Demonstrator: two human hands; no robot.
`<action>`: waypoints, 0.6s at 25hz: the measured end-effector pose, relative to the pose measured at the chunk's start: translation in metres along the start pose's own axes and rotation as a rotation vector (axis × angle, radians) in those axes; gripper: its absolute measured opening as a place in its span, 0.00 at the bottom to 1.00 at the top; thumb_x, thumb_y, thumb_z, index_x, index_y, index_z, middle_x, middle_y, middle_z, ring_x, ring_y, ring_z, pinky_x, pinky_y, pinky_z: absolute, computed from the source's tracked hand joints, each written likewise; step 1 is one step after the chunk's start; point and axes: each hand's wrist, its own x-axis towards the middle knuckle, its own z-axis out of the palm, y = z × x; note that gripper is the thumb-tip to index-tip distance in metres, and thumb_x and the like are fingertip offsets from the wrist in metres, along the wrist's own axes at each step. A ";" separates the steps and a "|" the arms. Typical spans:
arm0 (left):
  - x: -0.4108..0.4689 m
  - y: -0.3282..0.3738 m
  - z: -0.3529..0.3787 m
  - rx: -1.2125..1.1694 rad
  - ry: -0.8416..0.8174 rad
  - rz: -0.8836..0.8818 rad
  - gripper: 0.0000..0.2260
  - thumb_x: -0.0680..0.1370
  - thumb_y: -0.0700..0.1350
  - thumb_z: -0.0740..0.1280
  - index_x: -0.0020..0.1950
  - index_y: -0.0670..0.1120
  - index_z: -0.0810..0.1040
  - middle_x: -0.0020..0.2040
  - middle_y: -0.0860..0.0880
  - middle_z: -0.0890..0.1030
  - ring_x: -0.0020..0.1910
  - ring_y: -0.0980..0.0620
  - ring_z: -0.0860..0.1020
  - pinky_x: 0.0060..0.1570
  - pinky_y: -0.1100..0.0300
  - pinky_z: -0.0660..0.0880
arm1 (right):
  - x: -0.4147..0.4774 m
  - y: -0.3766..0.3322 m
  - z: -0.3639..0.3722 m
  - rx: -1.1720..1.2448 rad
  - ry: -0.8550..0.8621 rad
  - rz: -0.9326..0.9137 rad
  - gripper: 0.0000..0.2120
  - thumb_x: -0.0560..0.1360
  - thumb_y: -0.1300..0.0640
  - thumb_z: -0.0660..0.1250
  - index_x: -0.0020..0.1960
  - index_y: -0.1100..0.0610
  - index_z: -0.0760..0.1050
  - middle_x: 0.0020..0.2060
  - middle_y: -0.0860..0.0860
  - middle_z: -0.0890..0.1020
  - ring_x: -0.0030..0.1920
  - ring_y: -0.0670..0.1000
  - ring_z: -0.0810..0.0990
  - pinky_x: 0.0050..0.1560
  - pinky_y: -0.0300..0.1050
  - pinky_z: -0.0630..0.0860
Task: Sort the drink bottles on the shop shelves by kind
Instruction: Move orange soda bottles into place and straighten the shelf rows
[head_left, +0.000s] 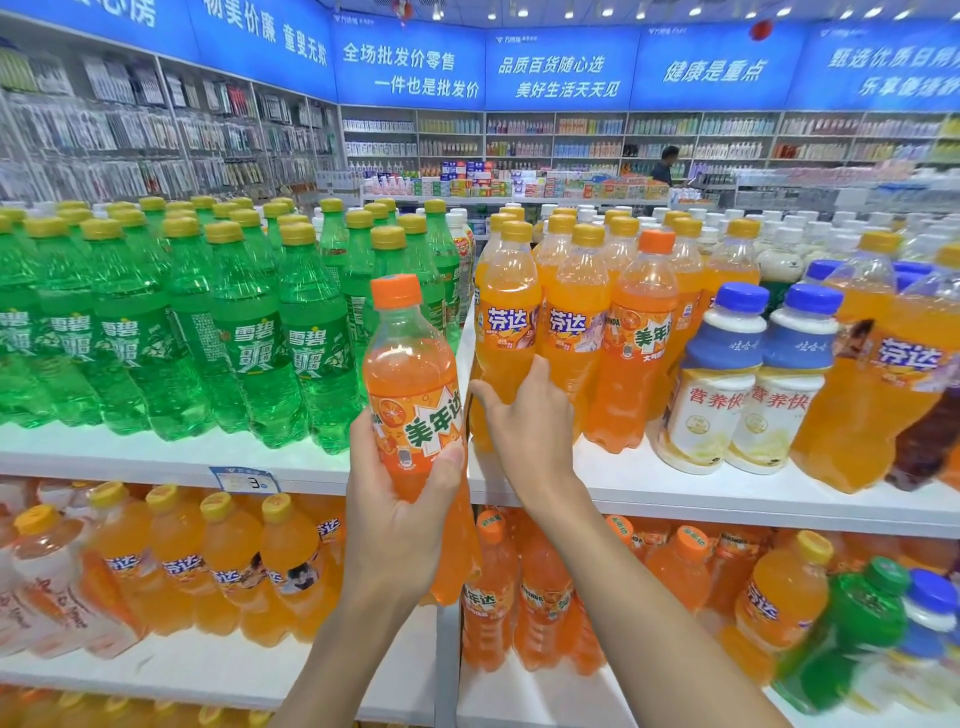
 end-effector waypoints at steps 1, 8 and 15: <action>0.000 0.000 0.001 0.000 -0.003 -0.002 0.21 0.69 0.60 0.70 0.61 0.61 0.72 0.50 0.64 0.83 0.48 0.63 0.82 0.47 0.62 0.80 | 0.000 0.001 0.002 0.016 0.003 -0.003 0.31 0.79 0.44 0.71 0.72 0.62 0.66 0.59 0.56 0.82 0.59 0.59 0.80 0.56 0.52 0.76; 0.001 -0.003 0.001 -0.014 -0.029 -0.004 0.21 0.70 0.60 0.70 0.61 0.61 0.72 0.51 0.62 0.83 0.50 0.60 0.83 0.49 0.61 0.79 | 0.001 0.000 0.010 0.054 0.021 0.016 0.35 0.78 0.45 0.72 0.75 0.62 0.64 0.61 0.57 0.81 0.61 0.59 0.79 0.58 0.53 0.77; 0.002 -0.004 0.003 -0.008 -0.049 -0.029 0.22 0.71 0.60 0.70 0.63 0.61 0.72 0.54 0.60 0.83 0.54 0.58 0.83 0.52 0.59 0.79 | -0.001 0.000 0.011 0.066 0.006 0.033 0.31 0.79 0.45 0.70 0.73 0.62 0.66 0.63 0.57 0.80 0.63 0.60 0.78 0.59 0.53 0.76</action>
